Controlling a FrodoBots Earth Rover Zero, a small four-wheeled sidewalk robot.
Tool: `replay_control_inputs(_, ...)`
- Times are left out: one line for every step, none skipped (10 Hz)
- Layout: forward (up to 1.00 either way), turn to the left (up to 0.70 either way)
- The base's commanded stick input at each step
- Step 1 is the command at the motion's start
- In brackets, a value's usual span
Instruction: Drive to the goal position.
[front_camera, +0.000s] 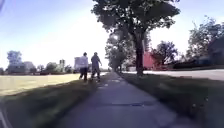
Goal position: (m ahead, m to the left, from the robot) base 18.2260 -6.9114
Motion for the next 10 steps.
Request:
replay_control_inputs(1.0,0.0)
replay_control_inputs(1.0,0.0)
replay_control_inputs(1.0,0.0)
replay_control_inputs(1.0,0.0)
replay_control_inputs(1.0,0.0)
replay_control_inputs(1.0,0.0)
replay_control_inputs(1.0,0.0)
replay_control_inputs(1.0,0.0)
replay_control_inputs(1.0,0.0)
replay_control_inputs(1.0,0.0)
